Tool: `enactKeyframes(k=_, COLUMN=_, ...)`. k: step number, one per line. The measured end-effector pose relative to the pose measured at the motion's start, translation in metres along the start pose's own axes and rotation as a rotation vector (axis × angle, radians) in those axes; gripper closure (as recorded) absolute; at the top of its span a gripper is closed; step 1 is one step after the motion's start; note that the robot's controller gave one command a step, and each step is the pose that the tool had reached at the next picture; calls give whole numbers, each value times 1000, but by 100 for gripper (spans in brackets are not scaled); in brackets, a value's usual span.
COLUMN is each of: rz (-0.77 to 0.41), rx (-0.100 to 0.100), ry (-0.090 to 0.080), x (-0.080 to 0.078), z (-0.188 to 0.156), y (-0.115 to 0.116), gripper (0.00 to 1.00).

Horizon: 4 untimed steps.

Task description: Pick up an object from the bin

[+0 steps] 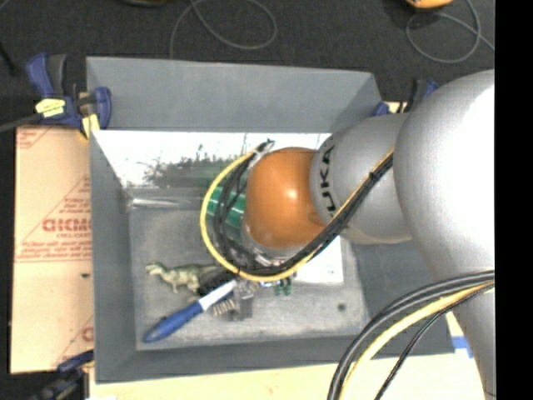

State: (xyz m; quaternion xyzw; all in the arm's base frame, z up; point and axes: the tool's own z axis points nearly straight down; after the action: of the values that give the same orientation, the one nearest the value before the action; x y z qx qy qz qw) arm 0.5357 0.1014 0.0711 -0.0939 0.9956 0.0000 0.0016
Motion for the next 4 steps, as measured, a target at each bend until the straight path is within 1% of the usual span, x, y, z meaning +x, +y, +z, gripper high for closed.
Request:
enactKeyframes(k=1, rz=108, rx=4, ry=2, x=-36, z=0, y=44, gripper=0)
enactKeyframes(k=2, rz=62, rx=9, ry=-6, x=-56, z=-2, y=71, gripper=100)
enactKeyframes(k=3, rz=56, rx=8, ry=-8, x=-55, z=-2, y=70, gripper=100)
enactKeyframes(k=4, rz=54, rx=8, ry=-3, x=-54, z=-6, y=70, gripper=100)
